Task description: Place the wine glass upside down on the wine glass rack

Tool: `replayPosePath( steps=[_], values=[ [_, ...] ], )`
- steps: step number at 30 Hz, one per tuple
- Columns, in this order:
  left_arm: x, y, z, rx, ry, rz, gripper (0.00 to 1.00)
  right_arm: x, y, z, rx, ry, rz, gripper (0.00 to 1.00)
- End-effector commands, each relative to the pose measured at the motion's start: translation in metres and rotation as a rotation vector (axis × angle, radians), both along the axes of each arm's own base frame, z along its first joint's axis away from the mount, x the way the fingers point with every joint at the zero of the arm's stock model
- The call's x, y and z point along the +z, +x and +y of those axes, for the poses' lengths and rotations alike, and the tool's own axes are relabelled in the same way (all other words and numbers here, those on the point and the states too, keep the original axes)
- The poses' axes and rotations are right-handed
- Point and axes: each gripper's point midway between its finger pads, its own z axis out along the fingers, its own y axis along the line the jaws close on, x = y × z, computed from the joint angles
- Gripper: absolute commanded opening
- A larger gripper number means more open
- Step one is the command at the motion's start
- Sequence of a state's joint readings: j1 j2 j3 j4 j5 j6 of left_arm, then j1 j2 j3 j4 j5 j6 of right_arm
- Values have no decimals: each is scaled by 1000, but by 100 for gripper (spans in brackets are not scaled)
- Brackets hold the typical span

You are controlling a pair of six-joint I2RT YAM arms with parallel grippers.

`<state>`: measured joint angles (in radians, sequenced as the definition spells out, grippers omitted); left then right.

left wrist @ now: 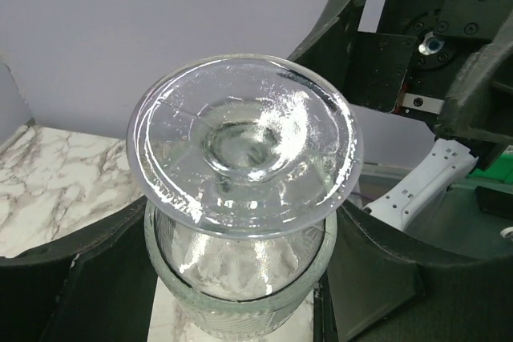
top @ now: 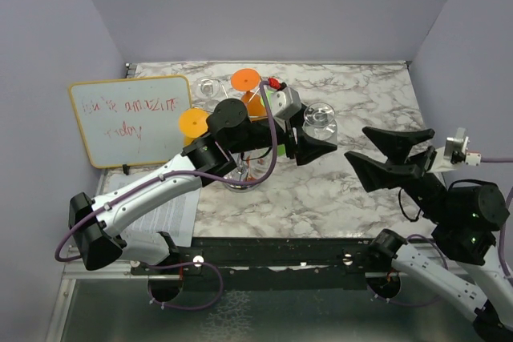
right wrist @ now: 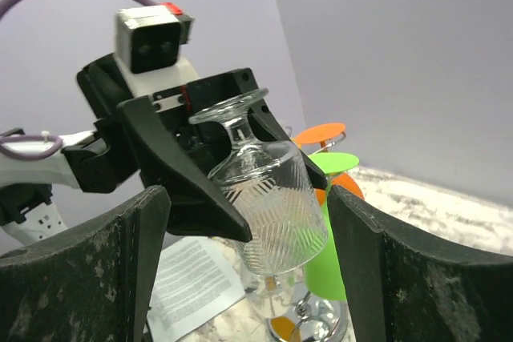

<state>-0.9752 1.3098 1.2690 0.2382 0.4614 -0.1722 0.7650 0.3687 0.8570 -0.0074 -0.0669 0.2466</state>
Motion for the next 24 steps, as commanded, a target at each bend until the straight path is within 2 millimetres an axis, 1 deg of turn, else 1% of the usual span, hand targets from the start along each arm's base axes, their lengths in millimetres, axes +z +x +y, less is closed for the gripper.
replayPosePath(
  steps=[1, 5, 9, 12, 14, 15, 18, 22, 24],
  values=[
    [25, 3, 5, 32, -60, -114, 37, 2, 21, 2, -37, 75, 183, 84],
    [28, 3, 5, 30, -50, -200, 37, 18, 30, 4, -30, 160, 334, 81],
    [28, 17, 1, 82, -11, -270, 37, 24, 36, 6, -35, 206, 476, 76],
    [28, 26, -2, 114, 7, -308, 37, 20, 40, 9, -43, 203, 573, 73],
    [29, 29, -3, 128, 16, -330, 37, 23, 40, 12, -34, 203, 603, 67],
    [29, 30, -3, 130, 20, -342, 37, 24, 40, 15, -23, 198, 606, 63],
    [29, 31, -6, 121, 31, -381, 37, 21, 44, 21, -23, 189, 663, 57],
    [30, 33, -8, 121, 37, -415, 37, 17, 50, 26, -34, 188, 715, 54],
    [30, 32, -9, 117, 40, -423, 37, 14, 52, 28, -38, 196, 728, 50]
  ],
)
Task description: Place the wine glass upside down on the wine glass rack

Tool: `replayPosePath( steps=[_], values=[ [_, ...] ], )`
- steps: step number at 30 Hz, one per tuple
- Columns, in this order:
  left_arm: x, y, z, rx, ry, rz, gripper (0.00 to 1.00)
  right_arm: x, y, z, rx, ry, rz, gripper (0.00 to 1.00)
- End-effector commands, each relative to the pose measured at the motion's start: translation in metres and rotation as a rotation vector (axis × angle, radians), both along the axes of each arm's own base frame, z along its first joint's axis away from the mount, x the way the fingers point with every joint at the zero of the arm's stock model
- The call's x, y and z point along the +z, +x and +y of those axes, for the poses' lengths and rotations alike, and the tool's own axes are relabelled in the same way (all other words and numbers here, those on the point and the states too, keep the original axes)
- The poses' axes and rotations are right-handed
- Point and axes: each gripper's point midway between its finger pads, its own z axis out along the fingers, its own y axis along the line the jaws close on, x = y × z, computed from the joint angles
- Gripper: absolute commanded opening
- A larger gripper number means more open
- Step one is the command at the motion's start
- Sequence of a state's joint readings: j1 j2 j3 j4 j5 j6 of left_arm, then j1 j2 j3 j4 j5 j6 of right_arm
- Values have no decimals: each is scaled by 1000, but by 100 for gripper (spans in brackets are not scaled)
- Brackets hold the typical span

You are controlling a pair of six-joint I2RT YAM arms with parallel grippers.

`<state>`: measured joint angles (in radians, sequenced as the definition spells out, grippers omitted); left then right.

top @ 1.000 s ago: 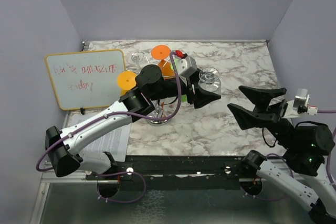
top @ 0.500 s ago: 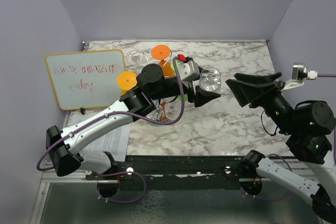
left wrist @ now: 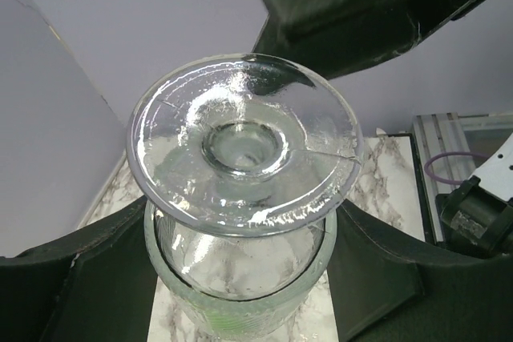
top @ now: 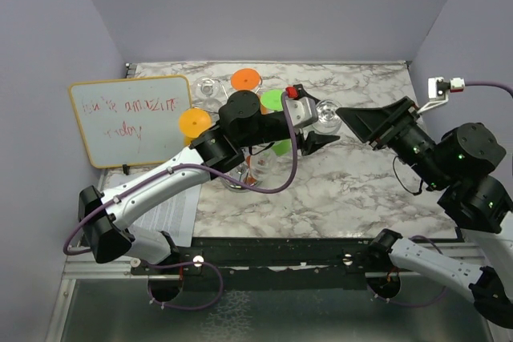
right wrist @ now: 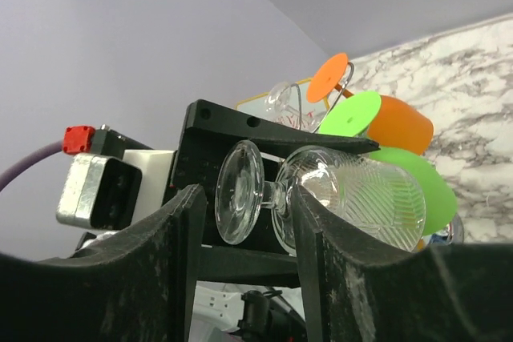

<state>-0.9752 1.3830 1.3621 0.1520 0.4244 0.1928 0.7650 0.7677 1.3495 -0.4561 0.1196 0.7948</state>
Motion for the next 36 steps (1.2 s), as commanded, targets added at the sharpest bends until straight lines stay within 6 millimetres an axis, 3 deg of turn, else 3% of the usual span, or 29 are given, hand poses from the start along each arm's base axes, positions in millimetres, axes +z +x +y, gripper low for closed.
replayPosePath(
  steps=[1, 5, 10, 12, 16, 19, 27, 36],
  values=[
    [34, 1, 2, 7, -59, -113, 37, -16, 5, 1, -21, 4, 100, 49],
    [33, 1, 0, -1, -56, -114, 37, -21, 8, 8, -11, 35, 139, 40],
    [31, 2, -1, 2, -54, -103, 40, -10, 8, 10, 2, 159, 125, 3],
    [34, 5, -1, 16, -61, -85, 45, -5, 7, 8, 3, 222, 127, 1],
    [35, 3, -1, 10, -104, -51, 77, 9, 1, 0, 9, 347, 104, 1],
    [35, 2, -2, 7, -118, -44, 87, 19, -3, -10, 2, 413, 85, 1],
    [34, -9, -5, -66, -129, -105, 99, 33, -17, -18, 51, 532, 58, 1],
    [24, -25, 1, -207, -98, -120, 96, 47, -31, -23, 108, 602, 44, 1]
  ],
)
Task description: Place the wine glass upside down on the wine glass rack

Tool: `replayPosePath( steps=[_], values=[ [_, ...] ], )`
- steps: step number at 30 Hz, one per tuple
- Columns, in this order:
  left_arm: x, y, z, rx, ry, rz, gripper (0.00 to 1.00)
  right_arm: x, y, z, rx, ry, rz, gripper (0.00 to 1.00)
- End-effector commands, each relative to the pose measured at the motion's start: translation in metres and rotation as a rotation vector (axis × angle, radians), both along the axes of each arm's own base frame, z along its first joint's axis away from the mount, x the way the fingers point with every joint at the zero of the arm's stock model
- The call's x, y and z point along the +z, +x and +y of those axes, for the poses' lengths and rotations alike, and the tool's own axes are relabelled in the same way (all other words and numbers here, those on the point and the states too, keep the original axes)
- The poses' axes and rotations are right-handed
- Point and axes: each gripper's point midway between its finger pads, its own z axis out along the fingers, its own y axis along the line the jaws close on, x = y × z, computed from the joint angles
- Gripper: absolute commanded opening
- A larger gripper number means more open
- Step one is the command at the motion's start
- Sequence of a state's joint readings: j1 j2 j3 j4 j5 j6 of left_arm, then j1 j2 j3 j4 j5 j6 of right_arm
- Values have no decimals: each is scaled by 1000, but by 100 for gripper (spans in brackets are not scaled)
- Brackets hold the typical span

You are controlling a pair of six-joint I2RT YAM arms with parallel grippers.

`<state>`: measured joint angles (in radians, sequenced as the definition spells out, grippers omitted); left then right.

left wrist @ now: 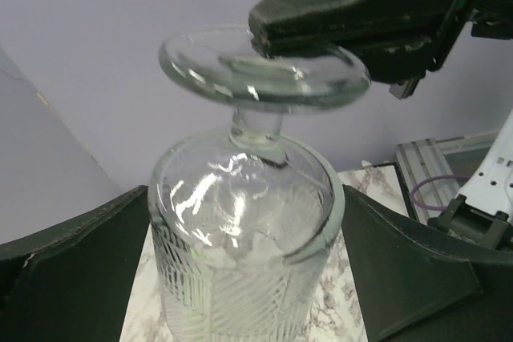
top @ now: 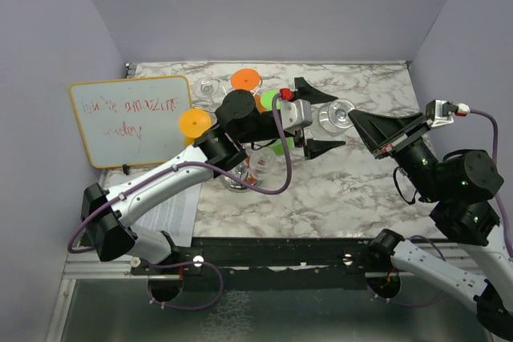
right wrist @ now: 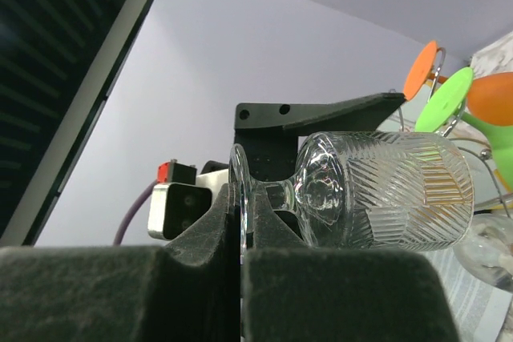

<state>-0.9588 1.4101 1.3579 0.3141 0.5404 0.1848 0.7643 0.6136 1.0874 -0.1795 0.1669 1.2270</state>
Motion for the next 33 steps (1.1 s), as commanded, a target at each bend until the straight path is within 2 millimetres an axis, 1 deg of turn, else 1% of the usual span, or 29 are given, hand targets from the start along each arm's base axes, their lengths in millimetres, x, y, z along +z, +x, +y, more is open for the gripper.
replayPosePath(
  steps=[1, 3, 5, 8, 9, 10, 11, 12, 13, 14, 17, 19, 21, 22, 26, 27, 28, 31, 32, 33],
  values=[
    [-1, -17, 8, -117, 6, -33, 95, 43, -22, -16, 32, 149, -103, 1],
    [-4, -17, 10, -131, 13, -23, 94, 46, -24, -19, 30, 157, -113, 1],
    [-5, -16, 10, -135, 16, -15, 89, 46, -25, -20, 28, 160, -115, 1],
    [-3, -17, 9, -141, 13, -17, 71, 43, -24, -19, 31, 160, -103, 1],
    [-2, -17, 9, -142, 12, -18, 67, 42, -24, -18, 34, 161, -99, 1],
    [0, -17, 9, -145, 10, -18, 66, 41, -23, -17, 39, 162, -93, 1],
    [1, -17, 9, -146, 8, -20, 70, 39, -22, -15, 45, 164, -87, 1],
    [2, -18, 8, -149, 7, -21, 79, 38, -22, -14, 50, 167, -83, 1],
    [2, -18, 8, -149, 7, -23, 85, 37, -21, -12, 56, 169, -77, 1],
    [3, -17, 8, -146, 4, -27, 88, 36, -21, -11, 59, 175, -74, 1],
    [4, -16, 7, -146, 4, -36, 91, 34, -20, -9, 66, 187, -66, 1],
    [2, -16, 5, -156, 7, -41, 90, 34, -19, -9, 69, 190, -65, 1],
    [0, -17, 4, -165, 13, -40, 85, 34, -19, -10, 65, 192, -67, 2],
    [-2, -17, 3, -170, 16, -38, 80, 34, -19, -11, 61, 194, -70, 1],
    [-10, -17, 2, -176, 29, -20, 52, 34, -19, -14, 48, 200, -71, 1],
    [-12, -17, 1, -176, 33, -17, 48, 34, -19, -15, 45, 200, -70, 1],
    [-12, -17, 1, -177, 33, -16, 45, 33, -19, -15, 44, 200, -69, 1],
    [-13, -17, 2, -172, 33, 0, 42, 32, -18, -17, 33, 200, -69, 2],
    [-11, -16, 2, -166, 29, 11, 40, 32, -17, -18, 25, 202, -69, 5],
    [-9, -14, 3, -153, 24, 29, 37, 33, -17, -20, 18, 204, -72, 13]
  ],
)
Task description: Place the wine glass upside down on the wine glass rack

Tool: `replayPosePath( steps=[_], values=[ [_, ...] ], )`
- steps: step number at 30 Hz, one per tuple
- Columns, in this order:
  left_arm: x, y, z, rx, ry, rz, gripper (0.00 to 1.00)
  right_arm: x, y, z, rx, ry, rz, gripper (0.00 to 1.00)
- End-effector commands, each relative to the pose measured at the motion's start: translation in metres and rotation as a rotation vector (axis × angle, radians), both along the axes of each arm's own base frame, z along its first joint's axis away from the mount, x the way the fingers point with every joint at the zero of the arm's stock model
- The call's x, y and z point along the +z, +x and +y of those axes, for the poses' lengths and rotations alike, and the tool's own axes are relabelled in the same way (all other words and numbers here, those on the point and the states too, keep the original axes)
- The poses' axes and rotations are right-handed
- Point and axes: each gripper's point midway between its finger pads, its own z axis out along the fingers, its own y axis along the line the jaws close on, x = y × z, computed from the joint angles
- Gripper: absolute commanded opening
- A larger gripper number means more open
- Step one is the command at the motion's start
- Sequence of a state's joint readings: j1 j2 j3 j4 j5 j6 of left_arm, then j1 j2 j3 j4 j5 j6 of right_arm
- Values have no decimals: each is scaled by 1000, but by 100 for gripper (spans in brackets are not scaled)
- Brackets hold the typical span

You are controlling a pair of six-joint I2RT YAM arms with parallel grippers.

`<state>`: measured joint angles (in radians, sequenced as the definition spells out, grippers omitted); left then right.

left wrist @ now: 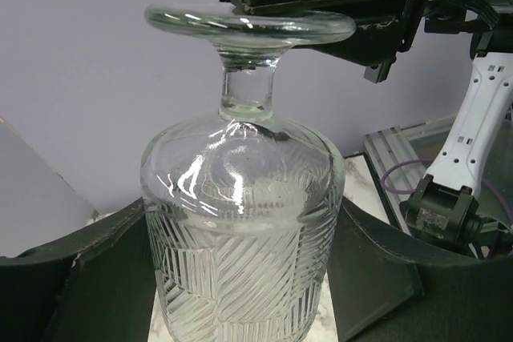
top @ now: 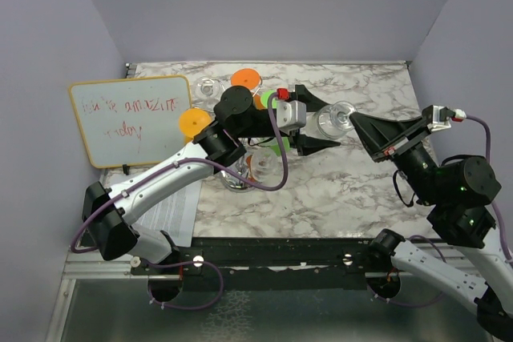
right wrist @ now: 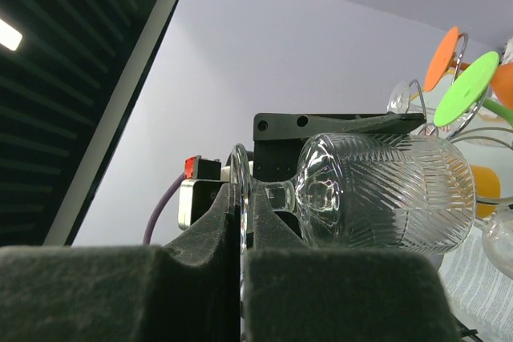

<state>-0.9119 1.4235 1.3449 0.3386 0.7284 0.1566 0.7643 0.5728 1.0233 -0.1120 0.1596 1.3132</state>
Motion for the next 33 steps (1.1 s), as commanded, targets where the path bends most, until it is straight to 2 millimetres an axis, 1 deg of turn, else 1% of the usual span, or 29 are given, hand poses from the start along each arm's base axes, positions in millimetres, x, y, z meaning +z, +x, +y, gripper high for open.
replayPosePath(
  steps=[1, 3, 4, 6, 8, 11, 14, 18, 22, 28, 33],
  values=[
    [7, -3, 1, -4, -12, 65, 35, 31, -10, -18, -31, 105, -78, 25],
    [14, -5, 5, 0, -24, 121, 30, 26, -6, -20, -61, 71, -73, 50],
    [17, -8, 8, -1, -29, 157, 30, 21, -3, -19, -72, 51, -54, 60],
    [23, -13, 16, 2, -43, 211, 29, 12, 2, -21, -98, 17, -22, 72],
    [25, -17, 26, 26, -62, 250, 29, 8, 4, -25, -123, 2, -17, 78],
    [25, -14, 44, 108, -102, 295, 28, 6, 3, -32, -157, -10, -28, 80],
    [29, -17, 63, 159, -142, 317, 27, 2, 6, -39, -195, -25, -19, 81],
    [40, -28, 95, 209, -209, 316, 27, -1, 8, -45, -230, -34, -15, 81],
    [47, -36, 129, 284, -260, 317, 28, -6, 13, -49, -267, -55, -4, 81],
    [23, -34, 168, 456, -183, 375, 27, -12, 20, -51, -309, -85, 3, 81],
    [-6, -31, 201, 594, -148, 405, 27, -17, 28, -50, -340, -112, 9, 81]
  ],
)
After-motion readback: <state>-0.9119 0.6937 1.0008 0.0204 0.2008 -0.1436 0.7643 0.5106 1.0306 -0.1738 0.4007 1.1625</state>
